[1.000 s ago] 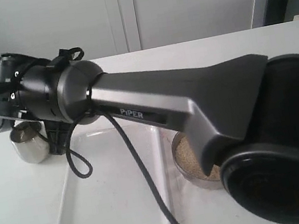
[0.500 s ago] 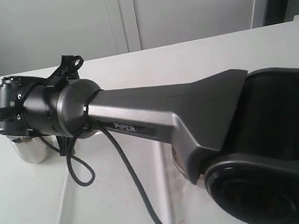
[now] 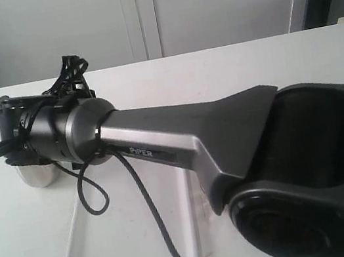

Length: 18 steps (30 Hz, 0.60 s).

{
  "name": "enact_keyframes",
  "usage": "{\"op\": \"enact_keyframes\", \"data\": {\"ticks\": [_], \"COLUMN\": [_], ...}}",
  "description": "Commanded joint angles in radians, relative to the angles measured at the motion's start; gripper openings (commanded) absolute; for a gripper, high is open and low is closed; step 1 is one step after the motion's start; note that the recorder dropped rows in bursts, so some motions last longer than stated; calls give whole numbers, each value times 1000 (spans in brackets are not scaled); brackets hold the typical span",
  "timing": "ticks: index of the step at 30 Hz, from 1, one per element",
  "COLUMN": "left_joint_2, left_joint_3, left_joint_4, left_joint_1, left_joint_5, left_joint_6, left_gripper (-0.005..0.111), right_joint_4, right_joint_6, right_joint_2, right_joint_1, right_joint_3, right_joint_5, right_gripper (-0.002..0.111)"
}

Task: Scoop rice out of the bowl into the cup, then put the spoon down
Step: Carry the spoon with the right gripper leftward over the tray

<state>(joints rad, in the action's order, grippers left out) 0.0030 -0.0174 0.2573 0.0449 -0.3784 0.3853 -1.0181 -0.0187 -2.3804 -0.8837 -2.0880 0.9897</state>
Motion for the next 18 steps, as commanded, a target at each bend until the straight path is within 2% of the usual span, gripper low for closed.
{"op": "enact_keyframes", "data": {"ticks": [1, 18], "left_joint_2": [-3, -3], "left_joint_3": [5, 5], "left_joint_4": [11, 11], "left_joint_1": [-2, -2], "left_joint_5": [-3, -3], "left_joint_6": [4, 4], "left_gripper": [14, 14], "right_joint_4": [-36, -208], "right_joint_6": [-10, -80], "right_joint_2": [-17, -49], "right_joint_1": [0, 0], "right_joint_3": [-4, -4], "right_joint_5": [-8, -23], "right_gripper": [0, 0]}}
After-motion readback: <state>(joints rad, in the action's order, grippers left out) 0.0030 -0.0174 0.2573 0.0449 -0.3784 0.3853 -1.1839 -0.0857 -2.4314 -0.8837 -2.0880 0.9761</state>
